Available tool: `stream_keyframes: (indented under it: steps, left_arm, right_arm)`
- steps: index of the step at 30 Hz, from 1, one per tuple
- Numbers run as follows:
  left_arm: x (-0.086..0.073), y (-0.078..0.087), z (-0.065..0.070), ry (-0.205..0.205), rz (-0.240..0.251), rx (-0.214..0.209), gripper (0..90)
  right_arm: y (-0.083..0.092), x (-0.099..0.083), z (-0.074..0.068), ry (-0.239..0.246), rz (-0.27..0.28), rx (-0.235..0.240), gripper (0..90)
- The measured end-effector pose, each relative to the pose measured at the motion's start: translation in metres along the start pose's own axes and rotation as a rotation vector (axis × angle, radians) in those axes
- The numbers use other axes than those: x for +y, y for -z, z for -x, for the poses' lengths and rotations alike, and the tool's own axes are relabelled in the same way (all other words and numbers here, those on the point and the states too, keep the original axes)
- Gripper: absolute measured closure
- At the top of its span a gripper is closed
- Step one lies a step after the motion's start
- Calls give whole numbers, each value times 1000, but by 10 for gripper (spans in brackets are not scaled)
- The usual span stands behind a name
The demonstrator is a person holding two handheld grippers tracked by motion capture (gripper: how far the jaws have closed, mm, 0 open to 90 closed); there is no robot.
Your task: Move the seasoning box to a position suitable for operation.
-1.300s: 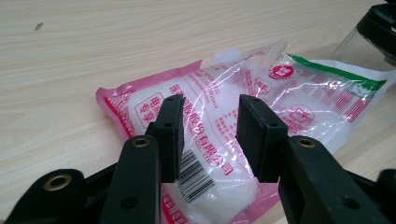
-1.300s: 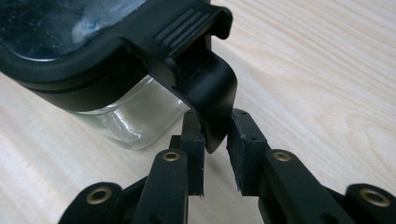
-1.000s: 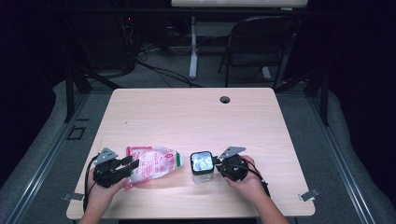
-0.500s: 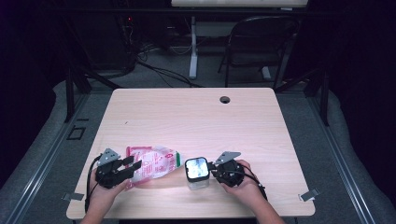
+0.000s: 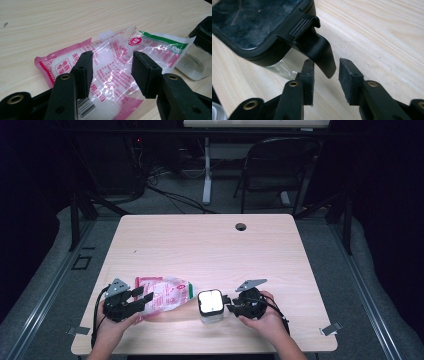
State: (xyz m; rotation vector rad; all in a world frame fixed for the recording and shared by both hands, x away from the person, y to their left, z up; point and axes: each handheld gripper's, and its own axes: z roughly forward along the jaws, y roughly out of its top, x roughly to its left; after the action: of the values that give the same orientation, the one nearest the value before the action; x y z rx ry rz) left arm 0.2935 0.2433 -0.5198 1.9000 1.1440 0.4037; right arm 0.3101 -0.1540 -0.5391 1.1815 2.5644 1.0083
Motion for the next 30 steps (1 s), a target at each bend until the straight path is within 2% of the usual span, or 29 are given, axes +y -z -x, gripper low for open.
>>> stream_keyframes:
  steps: [2,4,5,8,11,13,17,18,19,21,23,25,27,30]
  left_arm:
    - [2,0,1,-1,-9,-3,497]
    - [4,-1,2,2,-11,3,499]
    - [5,-1,3,15,-7,-3,498]
    - [10,-2,4,45,-9,-35,474]
    - [18,-4,9,47,-4,-42,460]
    - [24,-7,12,58,-27,-54,460]
    - [36,-14,20,52,-53,-84,488]
    - [38,-16,22,48,-50,-92,492]
    - [42,-20,24,47,-51,-124,516]
    - [45,-22,26,46,-49,-141,539]
    - [48,-26,29,24,-37,-151,564]
    - [52,-28,32,14,-23,-165,579]
    - [57,-29,35,-16,-28,-157,595]
    - [63,-31,39,-34,-30,-144,597]
  right_arm:
    - [5,1,1,-4,-21,-4,622]
    - [9,3,1,-7,-14,0,615]
    - [12,4,1,-10,-18,10,616]
    - [19,7,0,-28,-25,-5,617]
    - [26,11,0,-56,-37,-23,614]
    - [32,15,0,-66,-37,-27,603]
    - [44,24,0,-100,-6,-37,551]
    - [46,25,1,-98,-3,-42,541]
    - [49,29,1,-93,8,-55,541]
    - [51,31,1,-91,6,-63,545]
    - [57,39,1,-124,31,-74,550]
    - [58,42,1,-133,38,-73,550]
    - [58,46,1,-141,41,-76,550]
    - [57,50,-1,-146,37,-87,535]
